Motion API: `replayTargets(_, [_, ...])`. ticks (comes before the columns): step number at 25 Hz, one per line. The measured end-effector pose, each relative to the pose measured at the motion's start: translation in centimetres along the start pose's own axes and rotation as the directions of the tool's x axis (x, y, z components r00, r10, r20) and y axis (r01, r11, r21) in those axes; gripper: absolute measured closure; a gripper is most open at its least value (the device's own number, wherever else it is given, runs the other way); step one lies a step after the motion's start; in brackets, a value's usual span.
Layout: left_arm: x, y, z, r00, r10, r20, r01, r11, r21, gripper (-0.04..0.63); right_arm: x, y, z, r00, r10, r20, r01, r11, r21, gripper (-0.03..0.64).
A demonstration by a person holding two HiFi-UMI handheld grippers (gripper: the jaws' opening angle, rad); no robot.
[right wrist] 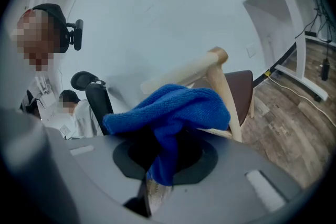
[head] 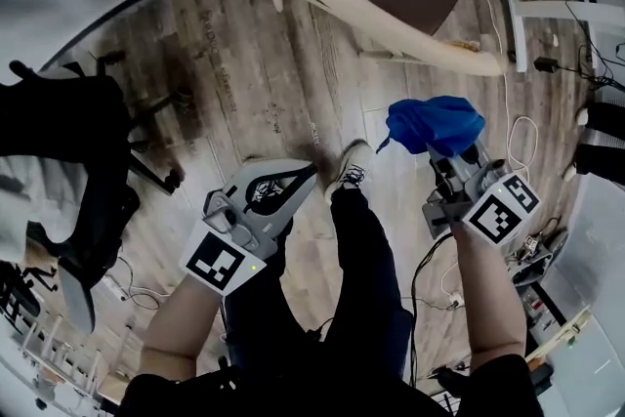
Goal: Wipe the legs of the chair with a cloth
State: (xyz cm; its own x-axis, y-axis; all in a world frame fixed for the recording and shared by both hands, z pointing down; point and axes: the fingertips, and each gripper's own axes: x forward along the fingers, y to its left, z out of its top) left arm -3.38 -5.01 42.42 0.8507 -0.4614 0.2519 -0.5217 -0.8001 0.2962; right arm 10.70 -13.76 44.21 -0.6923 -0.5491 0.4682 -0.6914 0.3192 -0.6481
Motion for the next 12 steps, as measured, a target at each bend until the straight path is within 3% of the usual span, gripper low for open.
replayTargets(2, [1.1,0.5,-2.5,1.0,0.004,0.004,-0.004,1.0,0.025,0.597,1.3,-2.1,-1.3,1.0,0.002,-0.013,-0.002,1.0,-0.011,0.552])
replayTargets(7, [3.8,2.4,-7.0,0.994,0.074,0.08,-0.072,0.997,-0.025,0.597,4.2,-7.6,-4.0,1.0,-0.001,-0.029,0.001,1.0,-0.023,0.552])
replayTargets(12, [6.7,3.6,-11.0,0.99,0.067,0.122,-0.059,0.996,-0.066,0.597,6.6,-11.9,-4.7,0.999,0.02,0.026,-0.023,0.996,0.087,0.552])
